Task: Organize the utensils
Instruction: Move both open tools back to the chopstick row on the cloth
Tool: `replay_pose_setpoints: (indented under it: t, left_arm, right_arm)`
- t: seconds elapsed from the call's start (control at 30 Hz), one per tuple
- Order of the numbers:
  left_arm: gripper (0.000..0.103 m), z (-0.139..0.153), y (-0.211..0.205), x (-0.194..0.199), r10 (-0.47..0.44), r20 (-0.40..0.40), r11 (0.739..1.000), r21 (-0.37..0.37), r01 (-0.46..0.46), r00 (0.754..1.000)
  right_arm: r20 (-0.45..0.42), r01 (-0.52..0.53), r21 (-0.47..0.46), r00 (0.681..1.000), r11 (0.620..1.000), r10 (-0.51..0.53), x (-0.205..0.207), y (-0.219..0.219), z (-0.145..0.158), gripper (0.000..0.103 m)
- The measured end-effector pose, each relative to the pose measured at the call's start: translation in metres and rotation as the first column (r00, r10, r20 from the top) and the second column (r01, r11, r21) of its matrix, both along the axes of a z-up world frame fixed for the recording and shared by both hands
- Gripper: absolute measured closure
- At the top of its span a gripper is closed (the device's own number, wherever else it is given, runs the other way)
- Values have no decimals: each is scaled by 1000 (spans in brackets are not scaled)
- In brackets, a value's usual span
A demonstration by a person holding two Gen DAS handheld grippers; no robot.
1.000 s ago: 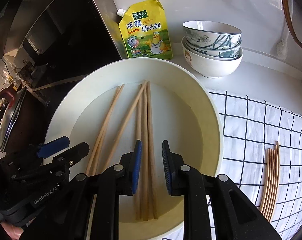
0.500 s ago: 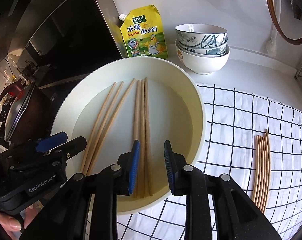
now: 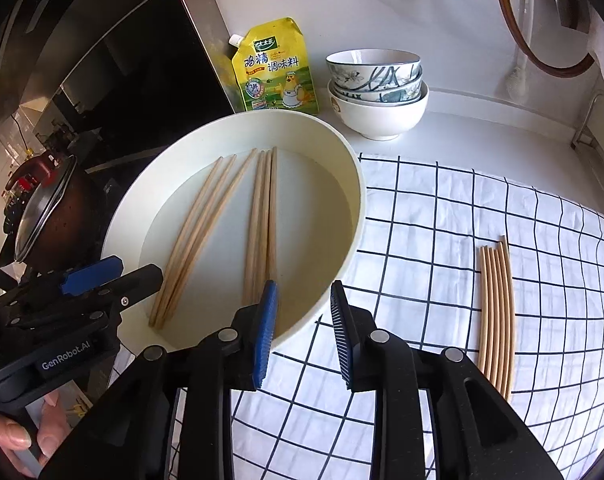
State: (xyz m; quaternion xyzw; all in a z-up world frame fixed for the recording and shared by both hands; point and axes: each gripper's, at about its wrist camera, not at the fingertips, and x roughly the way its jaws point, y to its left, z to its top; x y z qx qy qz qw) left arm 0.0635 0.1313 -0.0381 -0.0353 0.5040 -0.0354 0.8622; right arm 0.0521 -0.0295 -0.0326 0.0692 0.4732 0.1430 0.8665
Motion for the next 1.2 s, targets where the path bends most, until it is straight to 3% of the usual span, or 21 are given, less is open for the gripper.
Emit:
replay_pose_setpoints:
  t: [0.77, 1.2]
  left_arm:
    - [46, 0, -112, -24, -152, -20, 988, -14, 152, 988]
    - [43, -28, -184, -32, -231, -68, 973, -29, 230, 970]
  right_arm:
    - [-39, 158, -31, 986, 987, -159, -48, -130, -22, 72]
    - [-89, 195, -63, 976, 979, -200, -54, -186, -59, 70]
